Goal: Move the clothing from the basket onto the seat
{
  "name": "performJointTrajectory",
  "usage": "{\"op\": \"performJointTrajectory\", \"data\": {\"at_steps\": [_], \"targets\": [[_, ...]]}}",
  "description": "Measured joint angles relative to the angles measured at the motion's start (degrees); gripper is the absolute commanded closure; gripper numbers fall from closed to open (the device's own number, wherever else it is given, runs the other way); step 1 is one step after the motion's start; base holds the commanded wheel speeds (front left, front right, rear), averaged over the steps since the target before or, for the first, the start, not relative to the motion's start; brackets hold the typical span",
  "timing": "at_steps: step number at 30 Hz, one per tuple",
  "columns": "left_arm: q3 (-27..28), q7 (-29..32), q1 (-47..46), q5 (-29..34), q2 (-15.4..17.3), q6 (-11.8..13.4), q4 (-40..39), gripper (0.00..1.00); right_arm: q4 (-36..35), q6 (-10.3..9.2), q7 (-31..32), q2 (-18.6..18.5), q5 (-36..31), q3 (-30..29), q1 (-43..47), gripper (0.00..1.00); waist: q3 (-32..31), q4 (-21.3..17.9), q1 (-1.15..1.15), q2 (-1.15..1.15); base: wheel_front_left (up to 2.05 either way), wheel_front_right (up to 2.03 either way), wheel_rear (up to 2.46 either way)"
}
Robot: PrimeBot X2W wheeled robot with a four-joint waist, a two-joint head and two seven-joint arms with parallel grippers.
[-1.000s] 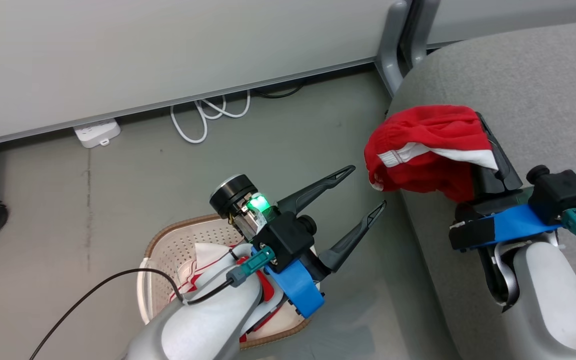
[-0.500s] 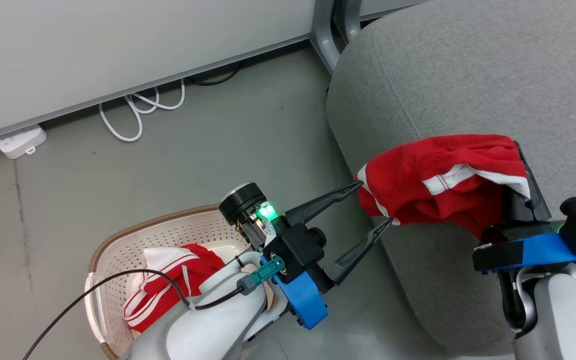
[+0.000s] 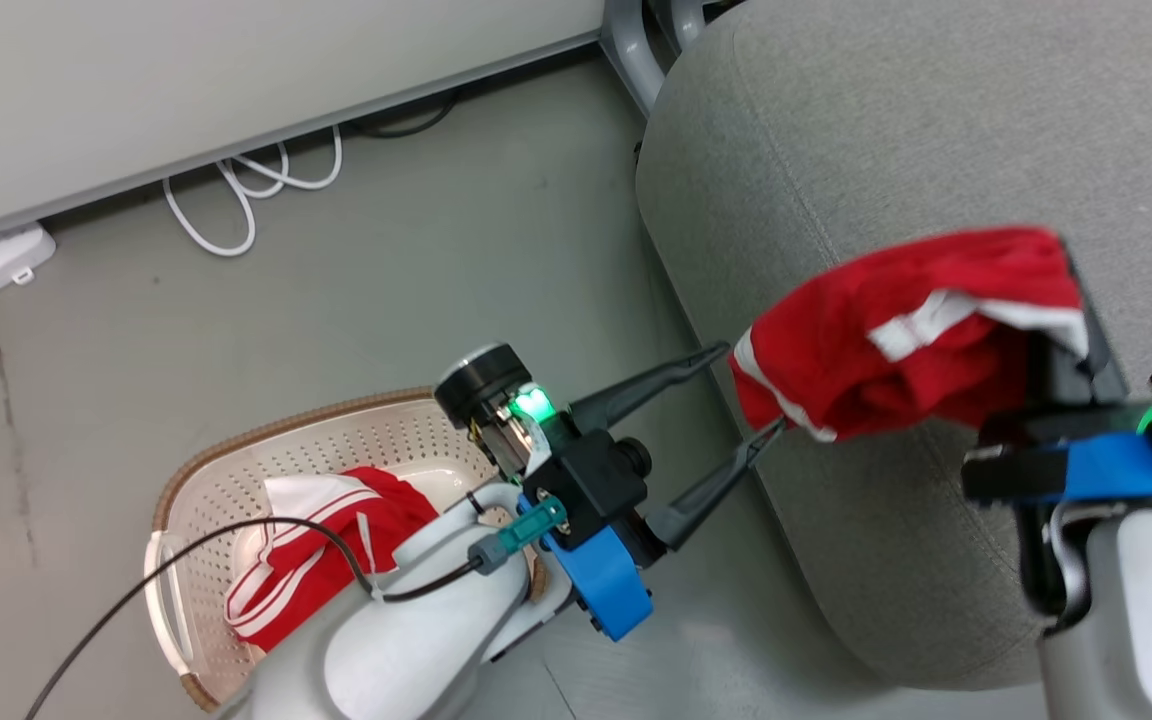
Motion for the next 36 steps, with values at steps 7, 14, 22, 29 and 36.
{"op": "performJointTrajectory", "data": {"at_steps": [7,14,22,29,36], "targets": [[1.33,0.0,-3.03,1.15,1.82,0.0,-1.25,0.0,-3.3,0.0,0.0,-3.97,-1.19,-0.13,-10.11,1.0,4.29,0.37,0.01,0.0,0.0,0.0,0.0],[1.38,0.0,-8.71,2.09,5.03,0.0,-3.11,0.0,-4.93,0.0,0.0,-10.91,-1.52,-5.32,-23.7,1.0,12.2,0.99,0.01,0.0,0.0,0.0,0.0],[1.96,0.53,-12.89,2.63,8.31,0.0,-5.39,0.0,-2.4,0.0,0.0,-19.98,-0.09,-14.23,-35.01,1.0,21.66,1.89,0.01,0.0,0.0,0.0,0.0],[2.33,1.37,-14.73,3.02,10.21,0.02,-7.17,0.0,5.03,0.0,0.0,-24.34,0.49,-18.44,-38.34,1.0,27.87,2.45,0.01,0.0,0.0,0.0,0.0],[2.2,1.53,-14.85,3.03,10.93,0.36,-8.05,0.0,11.94,0.0,0.0,-22.24,-0.86,-20.68,-35.72,1.0,30.54,3.13,0.02,0.0,0.0,0.0,0.0]]}}
